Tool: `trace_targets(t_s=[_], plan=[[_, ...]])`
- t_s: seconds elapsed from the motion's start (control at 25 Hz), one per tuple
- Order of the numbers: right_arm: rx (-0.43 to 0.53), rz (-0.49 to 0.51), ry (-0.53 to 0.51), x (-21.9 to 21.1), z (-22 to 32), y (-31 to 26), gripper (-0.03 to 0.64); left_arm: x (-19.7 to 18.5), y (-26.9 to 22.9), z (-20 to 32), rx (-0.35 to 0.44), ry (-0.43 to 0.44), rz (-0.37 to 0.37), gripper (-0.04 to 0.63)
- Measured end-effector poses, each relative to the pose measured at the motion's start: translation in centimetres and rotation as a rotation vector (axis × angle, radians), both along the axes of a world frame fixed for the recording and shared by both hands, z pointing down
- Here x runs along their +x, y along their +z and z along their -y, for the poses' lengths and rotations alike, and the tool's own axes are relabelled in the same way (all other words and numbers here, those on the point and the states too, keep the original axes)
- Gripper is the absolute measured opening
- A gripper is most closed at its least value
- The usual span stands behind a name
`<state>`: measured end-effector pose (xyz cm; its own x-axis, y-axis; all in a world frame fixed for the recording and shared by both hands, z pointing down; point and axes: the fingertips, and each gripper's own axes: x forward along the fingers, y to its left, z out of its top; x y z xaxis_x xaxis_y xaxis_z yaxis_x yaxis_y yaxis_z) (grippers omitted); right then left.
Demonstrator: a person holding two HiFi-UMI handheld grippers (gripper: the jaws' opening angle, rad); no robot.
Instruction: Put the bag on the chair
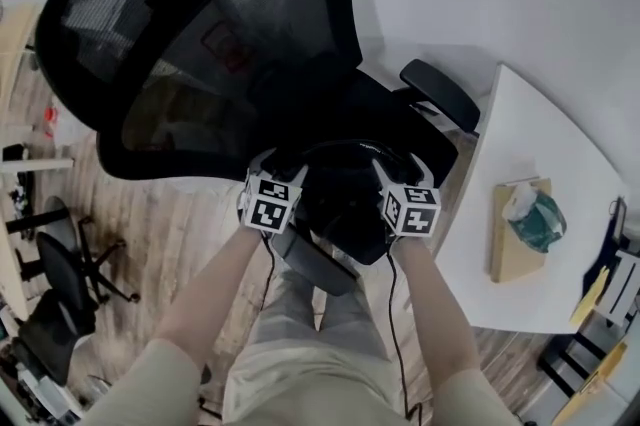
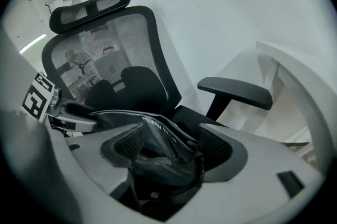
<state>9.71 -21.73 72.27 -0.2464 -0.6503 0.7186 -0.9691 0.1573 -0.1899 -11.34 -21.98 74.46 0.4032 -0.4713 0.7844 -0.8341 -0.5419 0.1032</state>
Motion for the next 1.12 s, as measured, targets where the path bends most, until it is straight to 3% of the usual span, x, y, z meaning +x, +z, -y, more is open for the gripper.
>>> trace_targets(t_s=[0.2, 0.4, 0.6, 0.72, 1.12], plan=[[0.053, 0.009, -0.009, 0.0, -0.2, -4.6, 0.322, -0.6, -4.0, -0.7, 0.056, -0.016, -0.004, 0.27], [0.127, 0.027, -0.044, -0.9, -0.5, -10.7, 0.205, -0.9, -9.1, -1.0, 0.114, 0.001, -0.026, 0.267], [0.203, 0.036, -0.09, -2.3, -1.0, -17.2, 0.101, -1.4, -15.3, -0.9, 0.22, 0.027, -0.039, 0.212], [0.263, 0.052, -0.116, -3.2, -1.6, -21.5, 0.057, -1.8, -19.4, -0.8, 0.301, 0.01, -0.056, 0.141], [0.442, 0.129, -0.202, -6.8, -4.4, -34.1, 0.029, -1.9, -31.5, -2.4, 0.49, 0.042, -0.136, 0.084]])
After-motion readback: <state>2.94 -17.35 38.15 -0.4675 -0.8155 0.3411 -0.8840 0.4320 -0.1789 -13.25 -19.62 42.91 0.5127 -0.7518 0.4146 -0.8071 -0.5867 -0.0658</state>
